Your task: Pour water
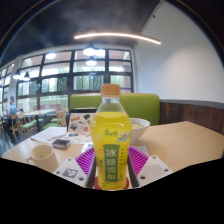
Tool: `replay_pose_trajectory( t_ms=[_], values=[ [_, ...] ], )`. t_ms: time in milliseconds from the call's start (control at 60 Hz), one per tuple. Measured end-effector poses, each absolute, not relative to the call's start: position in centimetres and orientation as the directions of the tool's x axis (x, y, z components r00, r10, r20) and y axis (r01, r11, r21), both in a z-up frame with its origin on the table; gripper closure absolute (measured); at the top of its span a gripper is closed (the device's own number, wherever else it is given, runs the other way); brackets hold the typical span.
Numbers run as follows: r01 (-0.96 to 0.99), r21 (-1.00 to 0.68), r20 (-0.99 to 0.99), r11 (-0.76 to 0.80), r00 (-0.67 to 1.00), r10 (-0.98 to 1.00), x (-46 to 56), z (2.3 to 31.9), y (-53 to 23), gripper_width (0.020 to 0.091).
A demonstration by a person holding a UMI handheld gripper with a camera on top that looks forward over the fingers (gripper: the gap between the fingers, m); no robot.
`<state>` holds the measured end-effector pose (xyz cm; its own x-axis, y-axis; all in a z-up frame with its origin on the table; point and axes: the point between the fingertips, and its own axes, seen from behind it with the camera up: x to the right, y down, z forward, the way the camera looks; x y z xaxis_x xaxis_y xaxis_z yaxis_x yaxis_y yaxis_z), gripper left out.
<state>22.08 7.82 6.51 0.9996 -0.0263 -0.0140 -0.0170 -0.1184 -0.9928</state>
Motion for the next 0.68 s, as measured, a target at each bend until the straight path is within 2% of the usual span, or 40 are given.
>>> replay_pose_trajectory(
  t_ms=[50, 67, 100, 117, 150, 217, 517, 683],
  values=[
    [-0.003, -0.991, 0.004, -0.132, 0.998, -0.059, 23.1, 6.6, 7.0, 0.0425],
    [0.002, -0.992, 0.010, -0.129, 0.998, -0.061, 24.3, 7.3, 9.5, 0.0370],
    [0.007, -0.994, 0.015, -0.111, 0.997, -0.070, 24.6, 8.2, 8.9, 0.0261],
    [0.009, -0.995, 0.017, -0.101, 0.997, -0.077, 24.8, 8.7, 8.6, 0.0246],
    [0.012, -0.996, 0.018, -0.087, 0.997, -0.072, 24.7, 10.0, 7.2, 0.0263],
    [-0.003, -0.995, 0.003, -0.099, 0.998, -0.059, 23.1, 10.4, 4.6, 0.0276],
    [-0.081, -0.993, -0.078, -0.088, 0.997, -0.029, 16.5, 18.5, -12.5, 0.0273],
    [-0.121, -0.990, -0.117, -0.074, 0.992, -0.052, 14.3, 18.7, -19.8, 0.0269]
  ],
)
